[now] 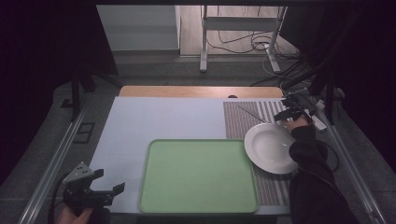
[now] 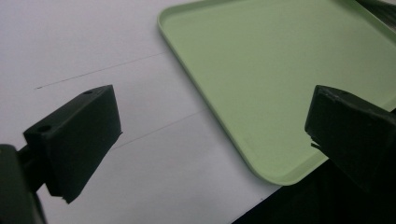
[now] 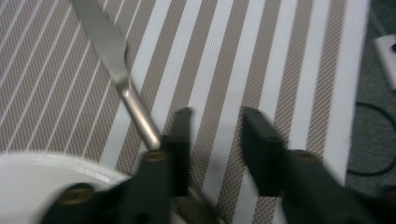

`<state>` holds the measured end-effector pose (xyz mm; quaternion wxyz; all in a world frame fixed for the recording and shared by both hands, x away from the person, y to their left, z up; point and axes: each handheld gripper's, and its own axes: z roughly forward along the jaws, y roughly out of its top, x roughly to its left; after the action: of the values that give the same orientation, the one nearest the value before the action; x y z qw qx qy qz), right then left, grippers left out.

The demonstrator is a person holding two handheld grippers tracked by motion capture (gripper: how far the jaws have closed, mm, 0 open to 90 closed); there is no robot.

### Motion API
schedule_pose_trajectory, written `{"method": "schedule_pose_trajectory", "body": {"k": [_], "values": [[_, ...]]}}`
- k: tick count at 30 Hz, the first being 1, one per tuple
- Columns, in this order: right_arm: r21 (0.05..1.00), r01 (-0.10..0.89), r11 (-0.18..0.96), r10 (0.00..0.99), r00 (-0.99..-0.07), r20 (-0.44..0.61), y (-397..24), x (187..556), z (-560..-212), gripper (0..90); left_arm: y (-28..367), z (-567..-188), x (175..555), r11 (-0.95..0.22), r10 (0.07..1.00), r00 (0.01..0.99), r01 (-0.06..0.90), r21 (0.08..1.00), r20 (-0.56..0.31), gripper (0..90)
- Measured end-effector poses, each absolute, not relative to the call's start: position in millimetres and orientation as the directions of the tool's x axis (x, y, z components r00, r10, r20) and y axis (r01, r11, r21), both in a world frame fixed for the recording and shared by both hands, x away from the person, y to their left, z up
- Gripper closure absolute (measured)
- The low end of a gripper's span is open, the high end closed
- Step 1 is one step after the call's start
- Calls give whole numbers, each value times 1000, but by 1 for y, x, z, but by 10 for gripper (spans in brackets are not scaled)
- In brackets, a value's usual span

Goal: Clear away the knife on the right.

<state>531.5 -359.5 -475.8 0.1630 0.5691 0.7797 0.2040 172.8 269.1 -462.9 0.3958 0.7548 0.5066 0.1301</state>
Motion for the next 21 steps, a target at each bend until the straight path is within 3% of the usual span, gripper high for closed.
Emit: {"method": "schedule_pose_trajectory", "body": {"k": [1, 3, 4, 5, 8, 10, 16, 21], "values": [[513, 817, 264, 957, -289, -33, -355, 533, -475, 405, 269, -463, 173, -175, 868, 453, 661, 730, -203, 33], [514, 817, 260, 957, -288, -27, -354, 534, -475, 354, 269, -463, 172, -176, 868, 455, 660, 730, -201, 32], [516, 816, 259, 956, -292, -17, -349, 537, -477, 214, 269, -463, 172, -177, 868, 454, 660, 730, -201, 33], [516, 816, 259, 956, -292, -17, -349, 537, -477, 214, 269, -463, 173, -176, 868, 454, 661, 730, -202, 33], [507, 818, 270, 956, -292, -38, -341, 539, -480, 48, 269, -463, 173, -176, 868, 455, 660, 730, -202, 33], [489, 826, 281, 951, -309, -23, -334, 543, -483, 0, 269, -463, 173, -177, 868, 455, 660, 730, -201, 33], [454, 833, 315, 943, -328, -54, -323, 547, -495, 0, 269, -463, 172, -178, 867, 456, 659, 731, -200, 33], [431, 836, 341, 937, -341, -79, -325, 549, -501, 104, 269, -463, 172, -179, 867, 456, 658, 731, -199, 33]]}}
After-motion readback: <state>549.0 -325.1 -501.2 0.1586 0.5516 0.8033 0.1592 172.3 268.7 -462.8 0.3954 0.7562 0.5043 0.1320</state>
